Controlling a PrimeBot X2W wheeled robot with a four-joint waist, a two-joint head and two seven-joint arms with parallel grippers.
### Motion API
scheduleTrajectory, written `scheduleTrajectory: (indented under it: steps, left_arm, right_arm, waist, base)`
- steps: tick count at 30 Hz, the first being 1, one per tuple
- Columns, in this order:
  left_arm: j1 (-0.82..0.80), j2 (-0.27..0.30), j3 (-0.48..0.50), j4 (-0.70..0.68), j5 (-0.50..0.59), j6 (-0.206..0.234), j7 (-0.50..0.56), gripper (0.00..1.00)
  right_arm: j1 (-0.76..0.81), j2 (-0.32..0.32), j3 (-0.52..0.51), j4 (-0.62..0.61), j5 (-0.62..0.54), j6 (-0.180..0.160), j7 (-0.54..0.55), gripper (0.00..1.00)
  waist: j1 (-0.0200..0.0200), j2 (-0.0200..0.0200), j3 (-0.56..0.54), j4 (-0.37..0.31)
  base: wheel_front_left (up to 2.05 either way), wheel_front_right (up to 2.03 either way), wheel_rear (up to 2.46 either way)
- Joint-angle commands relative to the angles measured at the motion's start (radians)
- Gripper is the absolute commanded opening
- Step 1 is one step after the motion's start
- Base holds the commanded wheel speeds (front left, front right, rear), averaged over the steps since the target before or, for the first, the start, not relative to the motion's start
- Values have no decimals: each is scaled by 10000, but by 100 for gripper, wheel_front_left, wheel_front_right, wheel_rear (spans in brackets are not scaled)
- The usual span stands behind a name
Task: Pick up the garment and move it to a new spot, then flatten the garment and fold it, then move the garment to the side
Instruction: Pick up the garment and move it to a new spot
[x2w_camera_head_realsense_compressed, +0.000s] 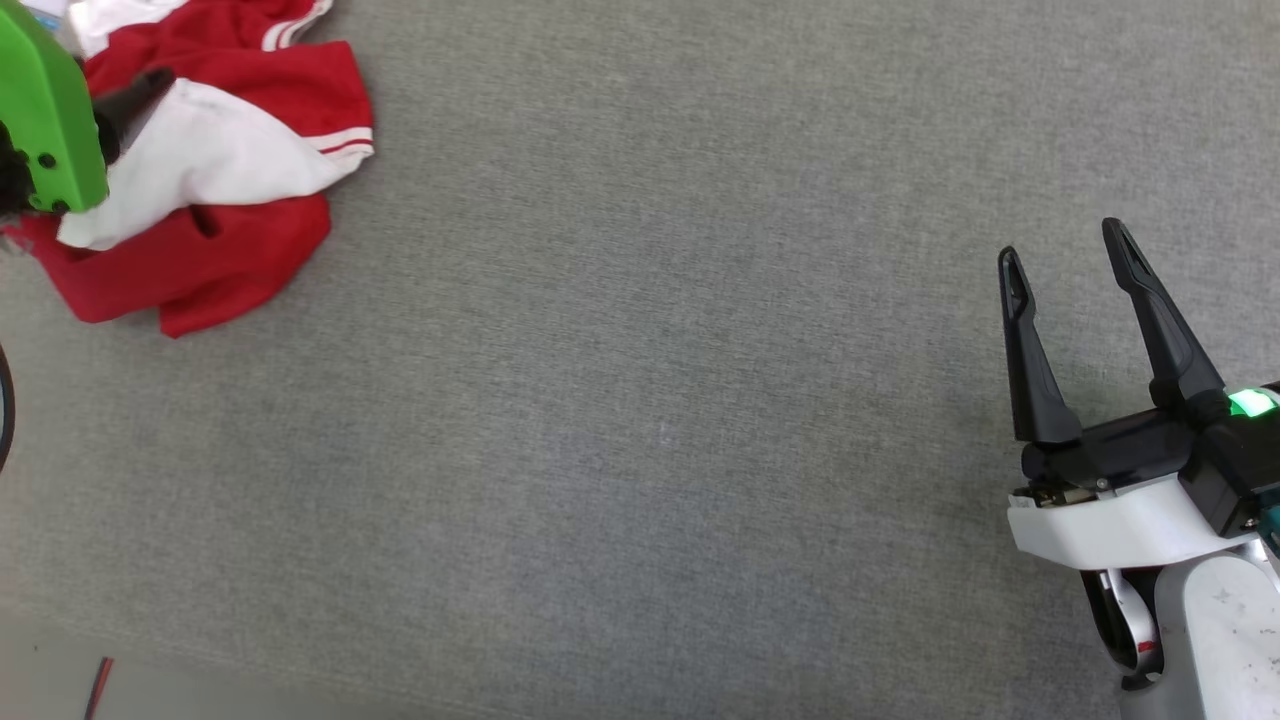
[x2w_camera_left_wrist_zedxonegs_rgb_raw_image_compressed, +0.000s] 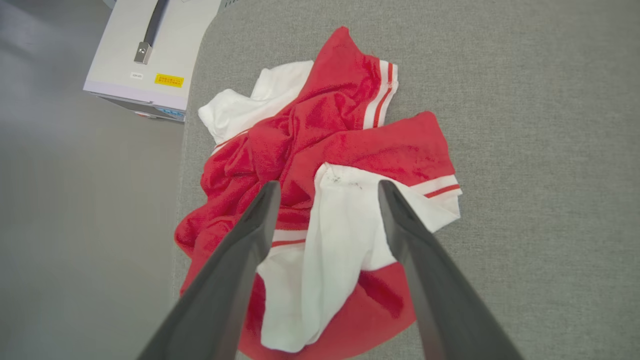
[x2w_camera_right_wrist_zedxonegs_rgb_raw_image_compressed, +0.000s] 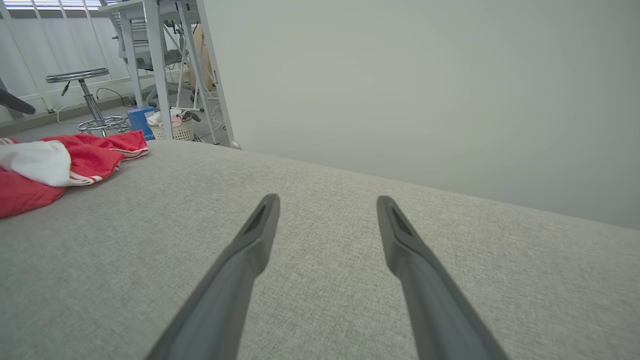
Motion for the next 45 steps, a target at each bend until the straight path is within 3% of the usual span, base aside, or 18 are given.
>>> scheduleTrajectory:
  steps: [1,6,16,17,26,36,45]
  left_arm:
    - [-163,49,-150,152,-179,-26,259,100]
    - [-124,10,-851,903,-393,-26,1181,100]
    - [587,-824,-1878,2357,-494,-26,1268,100]
    - [663,-971,-2119,2516,-579,-26,1071,0]
    - [103,-576,-2663,1953,-426,-27,-473,0]
    - [-729,-67,-4277,-448,-155,-27,-1393,0]
    - [-1335,-593,-5901,-2719,-184,-27,-1570,0]
  right_arm:
    - [-201,-51,15,-73,-10,-7,-90,100]
    - [-291,-101,30,-121,14,-7,-90,100]
    - [-384,-170,29,-36,110,-7,-90,100]
    - [-348,-154,82,55,161,-7,-90,100]
    - [-61,69,53,285,410,-7,-90,100]
    - [412,462,-35,515,624,-7,-90,100]
    - [664,657,-201,534,777,-7,-90,100]
  waist:
    - [-1,0,351,-321]
    - [-1,0,684,-513]
    - [-1,0,849,-610]
    - [-1,0,645,-583]
    - [-1,0,-448,-366]
    - [-1,0,-1768,-356]
    - [-1,0,-2180,-911]
  base:
    - [0,0,0]
    - [0,0,0]
    - [0,0,0]
    - [0,0,0]
    - [0,0,0]
    - [0,0,0]
    - [0,0,0]
